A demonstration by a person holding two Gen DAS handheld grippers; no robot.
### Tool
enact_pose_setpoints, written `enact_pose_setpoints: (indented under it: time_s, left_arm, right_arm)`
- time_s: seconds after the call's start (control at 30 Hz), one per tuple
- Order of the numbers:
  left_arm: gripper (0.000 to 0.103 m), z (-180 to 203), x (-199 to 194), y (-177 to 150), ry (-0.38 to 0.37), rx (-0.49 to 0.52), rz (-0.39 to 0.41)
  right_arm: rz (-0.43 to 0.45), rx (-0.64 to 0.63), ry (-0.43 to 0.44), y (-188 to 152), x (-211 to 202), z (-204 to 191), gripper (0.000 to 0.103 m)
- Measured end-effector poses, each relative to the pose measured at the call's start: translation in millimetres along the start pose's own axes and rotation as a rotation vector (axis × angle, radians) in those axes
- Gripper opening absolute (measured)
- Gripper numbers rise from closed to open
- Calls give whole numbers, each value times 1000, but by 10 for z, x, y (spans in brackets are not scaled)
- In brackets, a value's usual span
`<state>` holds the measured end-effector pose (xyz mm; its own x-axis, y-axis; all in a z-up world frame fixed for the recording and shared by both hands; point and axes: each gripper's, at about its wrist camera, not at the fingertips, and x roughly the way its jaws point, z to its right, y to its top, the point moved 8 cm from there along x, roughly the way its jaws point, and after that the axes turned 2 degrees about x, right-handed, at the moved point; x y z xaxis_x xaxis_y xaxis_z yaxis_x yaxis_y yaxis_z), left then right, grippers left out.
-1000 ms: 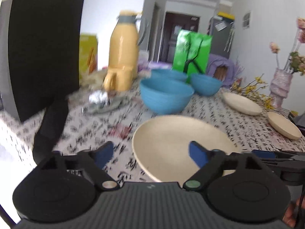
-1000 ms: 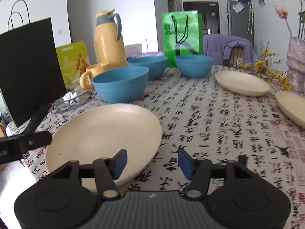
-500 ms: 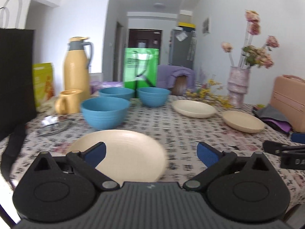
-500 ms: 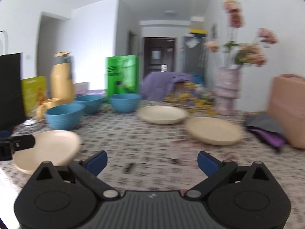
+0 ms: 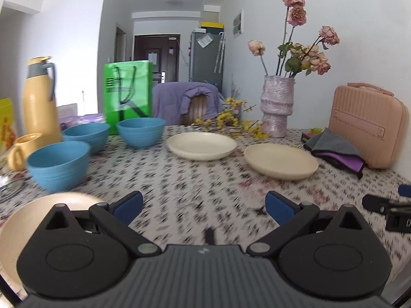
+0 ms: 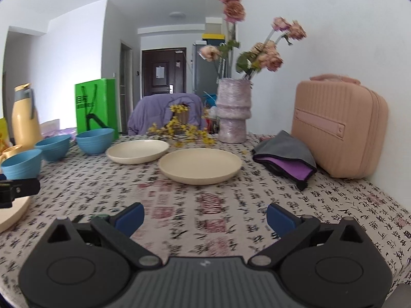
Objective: Organize plates and bowls
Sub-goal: 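Reach the right tool to the cream plate near the vase while the left tool holds its plate, then grip the cream plate rim with the right tool and lift it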
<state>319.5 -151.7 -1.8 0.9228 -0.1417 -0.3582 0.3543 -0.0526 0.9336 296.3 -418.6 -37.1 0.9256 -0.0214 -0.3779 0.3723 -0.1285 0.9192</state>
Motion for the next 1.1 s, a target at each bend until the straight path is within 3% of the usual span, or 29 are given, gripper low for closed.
enact_pose_setpoints:
  time_s: [0.23, 0.43, 0.53, 0.6, 0.63, 0.67, 0.8, 0.87, 0.9, 1.1]
  left_arm:
    - [103, 356, 821, 387, -6, 53, -19]
    - [103, 612, 1712, 558, -115, -50, -152]
    - [103, 748, 2108, 554, -165, -49, -201]
    - [94, 818, 2353, 525, -159, -34, -227]
    - [84, 828, 2471, 510, -145, -29, -239]
    - [75, 823, 2580, 497, -124, -33, -255]
    - [55, 870, 2925, 463, -129, -71, -299]
    - [31, 900, 3046, 419, -124, -64, -331]
    - [25, 920, 3086, 401, -134, -68, -347]
    - [19, 937, 3170, 321, -132, -92, -348]
  right_arm:
    - [-15, 20, -20, 271, 645, 327, 100]
    - [-44, 53, -9, 586, 1369, 568, 97]
    - [-76, 86, 9, 701, 1732, 668, 93]
    - [-107, 105, 25, 728, 1985, 703, 90]
    - [-127, 108, 35, 728, 2113, 711, 86]
    - [-143, 109, 38, 729, 2238, 720, 79]
    - [-206, 139, 26, 677, 2660, 781, 60]
    - [-236, 153, 31, 640, 2816, 790, 43]
    - [-254, 149, 27, 613, 2879, 786, 40]
    - [-284, 138, 47, 522, 2989, 749, 10]
